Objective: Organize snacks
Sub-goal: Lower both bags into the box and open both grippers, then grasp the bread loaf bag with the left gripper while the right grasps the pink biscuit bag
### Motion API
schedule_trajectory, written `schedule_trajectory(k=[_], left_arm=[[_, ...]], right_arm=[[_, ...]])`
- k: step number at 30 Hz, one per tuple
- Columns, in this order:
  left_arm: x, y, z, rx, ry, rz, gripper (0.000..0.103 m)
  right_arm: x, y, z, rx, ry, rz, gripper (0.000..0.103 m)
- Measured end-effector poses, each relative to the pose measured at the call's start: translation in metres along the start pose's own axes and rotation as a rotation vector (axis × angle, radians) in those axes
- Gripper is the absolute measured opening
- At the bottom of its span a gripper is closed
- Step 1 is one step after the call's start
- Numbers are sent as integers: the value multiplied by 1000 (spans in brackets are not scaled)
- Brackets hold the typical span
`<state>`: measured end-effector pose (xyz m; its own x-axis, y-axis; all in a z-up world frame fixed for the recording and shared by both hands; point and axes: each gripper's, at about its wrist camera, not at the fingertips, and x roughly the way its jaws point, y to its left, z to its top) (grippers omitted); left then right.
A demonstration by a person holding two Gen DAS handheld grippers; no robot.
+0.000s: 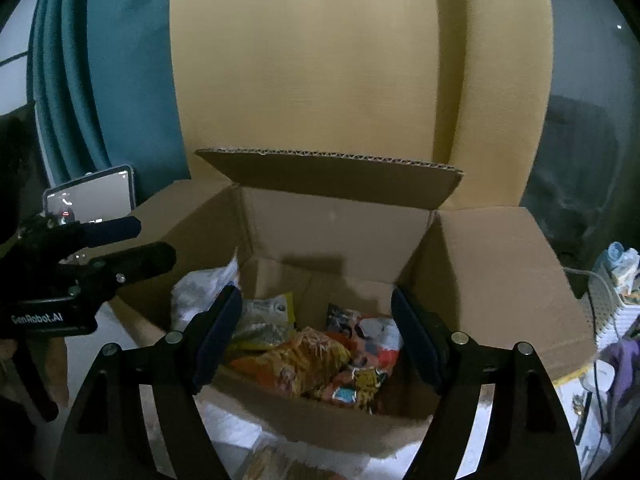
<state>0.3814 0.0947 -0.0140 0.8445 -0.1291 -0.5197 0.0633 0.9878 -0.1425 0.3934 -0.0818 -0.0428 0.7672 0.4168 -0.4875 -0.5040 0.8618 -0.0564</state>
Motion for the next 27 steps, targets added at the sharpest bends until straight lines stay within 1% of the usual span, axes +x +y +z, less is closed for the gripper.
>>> schedule_trajectory(k=[4, 9, 16, 19, 27], left_arm=[[-20, -9, -6, 9, -3, -15, 82], [-45, -21, -19, 23, -8, -13, 82], [-78, -41, -40, 80, -27, -2, 82], [-88, -48, -51, 86, -17, -10, 82], [-103, -62, -83, 68, 24, -39, 82]], right_arm=[[-19, 2, -4, -2, -8, -8, 80], [-40, 7, -11, -16, -4, -11, 80], [-74, 13, -23, -27, -11, -6, 80], [-89, 15, -34, -19, -7, -7, 80], [-112, 15, -70, 9, 36, -28, 80]])
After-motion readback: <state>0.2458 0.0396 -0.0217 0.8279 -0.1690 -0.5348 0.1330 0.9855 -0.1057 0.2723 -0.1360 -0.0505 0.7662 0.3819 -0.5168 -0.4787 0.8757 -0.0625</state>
